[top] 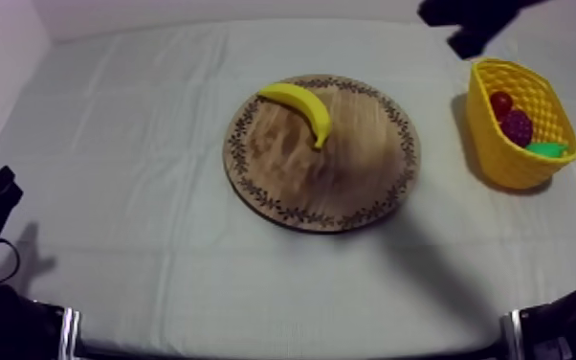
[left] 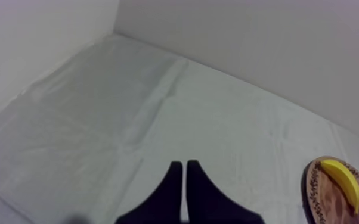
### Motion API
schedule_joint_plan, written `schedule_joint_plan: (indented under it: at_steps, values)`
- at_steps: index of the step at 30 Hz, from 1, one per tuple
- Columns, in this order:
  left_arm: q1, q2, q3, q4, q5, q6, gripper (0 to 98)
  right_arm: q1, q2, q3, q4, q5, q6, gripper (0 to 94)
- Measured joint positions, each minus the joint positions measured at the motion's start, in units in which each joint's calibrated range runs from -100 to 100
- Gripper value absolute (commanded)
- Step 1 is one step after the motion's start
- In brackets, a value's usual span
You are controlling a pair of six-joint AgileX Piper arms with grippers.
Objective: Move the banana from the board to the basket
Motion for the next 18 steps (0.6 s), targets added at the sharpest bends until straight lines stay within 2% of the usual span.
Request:
schedule_joint_plan:
  at_steps: [9,18]
  values:
    - [0.0,0.0,0.0,0.00,0.0,0.0,0.1,-3.3,19.3,-21.4,0.7,10.0,-1.8,0.6]
    - [0.0,0.0,0.0,0.00,0.0,0.0,0.1,-2.9,34.4,-35.9,1.8,13.8,-4.2,0.6]
